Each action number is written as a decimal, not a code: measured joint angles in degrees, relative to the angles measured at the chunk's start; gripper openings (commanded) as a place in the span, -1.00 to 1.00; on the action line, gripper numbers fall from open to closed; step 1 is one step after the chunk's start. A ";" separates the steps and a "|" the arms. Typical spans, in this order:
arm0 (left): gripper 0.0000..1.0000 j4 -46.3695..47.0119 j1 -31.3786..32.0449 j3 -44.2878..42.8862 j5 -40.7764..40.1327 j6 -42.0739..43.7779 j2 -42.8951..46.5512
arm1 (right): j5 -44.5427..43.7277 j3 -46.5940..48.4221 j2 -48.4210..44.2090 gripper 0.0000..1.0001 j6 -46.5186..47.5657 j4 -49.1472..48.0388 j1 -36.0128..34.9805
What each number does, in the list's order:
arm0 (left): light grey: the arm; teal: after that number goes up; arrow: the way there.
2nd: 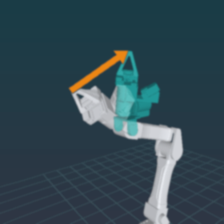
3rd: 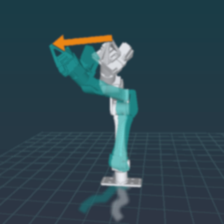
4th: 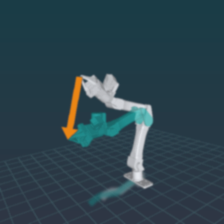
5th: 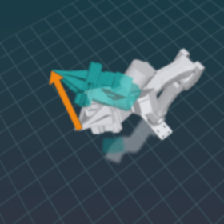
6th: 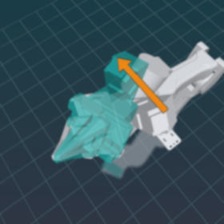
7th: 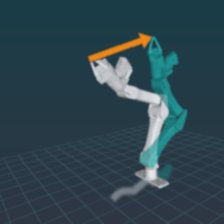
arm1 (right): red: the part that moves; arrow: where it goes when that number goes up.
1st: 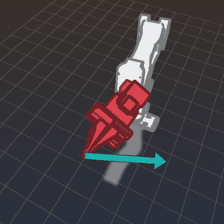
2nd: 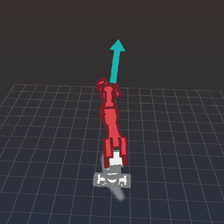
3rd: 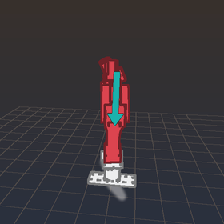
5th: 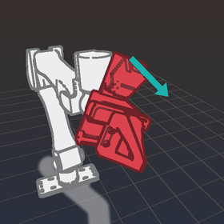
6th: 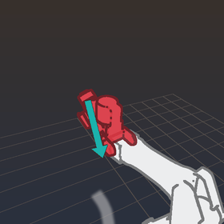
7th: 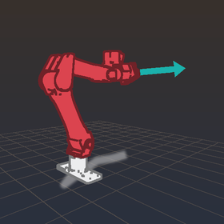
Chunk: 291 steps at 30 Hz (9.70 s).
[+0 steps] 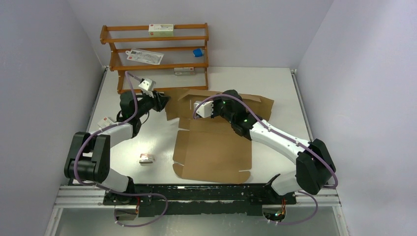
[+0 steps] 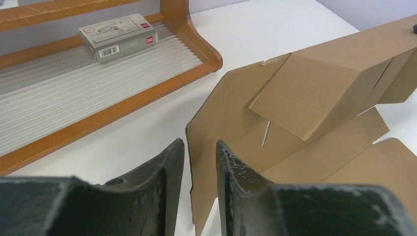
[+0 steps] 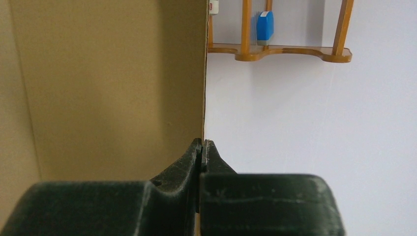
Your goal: Fold the paper box
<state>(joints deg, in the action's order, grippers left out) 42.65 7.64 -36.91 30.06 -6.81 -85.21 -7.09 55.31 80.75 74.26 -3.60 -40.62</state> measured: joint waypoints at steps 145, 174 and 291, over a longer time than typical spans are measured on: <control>-0.62 0.72 32.96 18.36 -29.94 1.07 21.66 | 1.92 8.15 -2.36 0.63 -59.89 18.62 -0.94; -0.63 -2.75 39.93 15.43 -40.52 -0.33 12.96 | 1.79 10.27 -7.76 0.66 -58.55 28.57 -5.33; -0.87 -23.08 12.96 -16.68 -5.46 4.42 -10.49 | 32.09 27.67 27.21 -0.91 -48.00 31.95 26.67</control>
<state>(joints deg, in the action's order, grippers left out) 19.57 20.60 -53.58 24.60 -2.39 -95.70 24.99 82.98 107.96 26.26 28.36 -13.96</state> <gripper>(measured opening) 0.063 0.088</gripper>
